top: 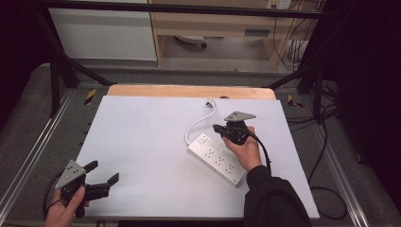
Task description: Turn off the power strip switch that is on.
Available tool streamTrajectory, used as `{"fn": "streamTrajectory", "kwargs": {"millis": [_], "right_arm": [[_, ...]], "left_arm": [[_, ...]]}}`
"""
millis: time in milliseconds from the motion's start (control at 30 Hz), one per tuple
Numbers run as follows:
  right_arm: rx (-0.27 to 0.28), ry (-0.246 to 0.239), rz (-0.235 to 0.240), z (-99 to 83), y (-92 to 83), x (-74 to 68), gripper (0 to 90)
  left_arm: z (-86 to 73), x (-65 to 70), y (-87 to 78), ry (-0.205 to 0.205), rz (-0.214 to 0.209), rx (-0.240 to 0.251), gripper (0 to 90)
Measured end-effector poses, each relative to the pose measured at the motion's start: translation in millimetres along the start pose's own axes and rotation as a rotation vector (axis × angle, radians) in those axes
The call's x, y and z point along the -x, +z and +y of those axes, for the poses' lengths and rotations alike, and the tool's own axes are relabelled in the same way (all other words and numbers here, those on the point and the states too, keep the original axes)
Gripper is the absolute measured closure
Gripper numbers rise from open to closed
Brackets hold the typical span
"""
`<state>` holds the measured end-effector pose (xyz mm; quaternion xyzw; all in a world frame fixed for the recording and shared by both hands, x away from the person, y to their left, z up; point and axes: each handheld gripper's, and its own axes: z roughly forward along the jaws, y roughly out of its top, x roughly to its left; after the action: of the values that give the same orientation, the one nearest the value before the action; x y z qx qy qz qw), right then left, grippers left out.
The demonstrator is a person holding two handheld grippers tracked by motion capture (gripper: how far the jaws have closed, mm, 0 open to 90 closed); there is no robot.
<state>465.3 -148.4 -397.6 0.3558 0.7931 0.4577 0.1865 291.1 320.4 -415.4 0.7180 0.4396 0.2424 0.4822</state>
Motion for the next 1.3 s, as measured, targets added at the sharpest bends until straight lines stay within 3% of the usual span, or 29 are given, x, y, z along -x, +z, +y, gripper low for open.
{"fn": "streamTrajectory", "kwargs": {"millis": [1300], "right_arm": [[-0.069,-0.001,0.009,-18.1,9.1,0.9,90.0]], "left_arm": [[-0.6,1.1,1.3,0.006,-0.002,-0.01,5.6]]}}
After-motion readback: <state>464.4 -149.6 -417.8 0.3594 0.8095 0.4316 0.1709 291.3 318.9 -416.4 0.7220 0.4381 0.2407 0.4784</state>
